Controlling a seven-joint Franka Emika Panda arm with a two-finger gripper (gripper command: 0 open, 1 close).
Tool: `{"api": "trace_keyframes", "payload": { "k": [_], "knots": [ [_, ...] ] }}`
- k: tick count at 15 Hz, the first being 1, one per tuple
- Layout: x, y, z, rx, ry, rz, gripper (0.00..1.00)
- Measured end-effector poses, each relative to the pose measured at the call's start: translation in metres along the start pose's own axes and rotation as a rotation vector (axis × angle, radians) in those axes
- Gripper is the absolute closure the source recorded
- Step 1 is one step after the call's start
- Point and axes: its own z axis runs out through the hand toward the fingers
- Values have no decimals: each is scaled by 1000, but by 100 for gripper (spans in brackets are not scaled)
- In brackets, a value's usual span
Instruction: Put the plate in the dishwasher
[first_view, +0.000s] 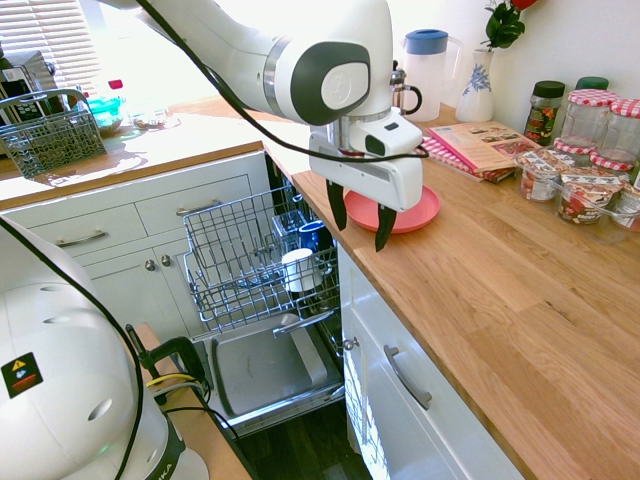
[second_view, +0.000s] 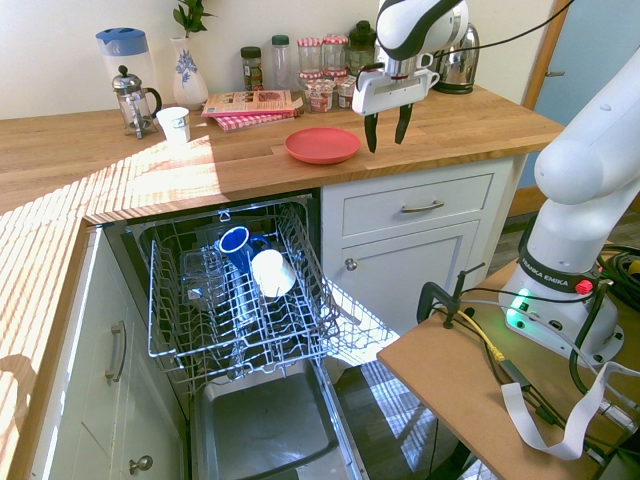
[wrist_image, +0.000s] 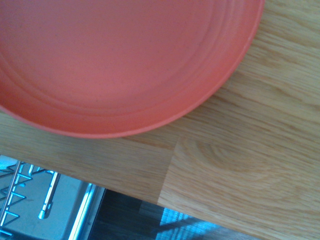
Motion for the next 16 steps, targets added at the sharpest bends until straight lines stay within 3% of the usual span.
{"api": "trace_keyframes", "payload": {
  "k": [4, 8, 16],
  "knots": [
    [6, -1, 10, 24, -18, 28, 0],
    [41, -1, 30, 109, -63, 87, 0],
    [97, -23, 7, 246, -101, 112, 0]
  ]
}}
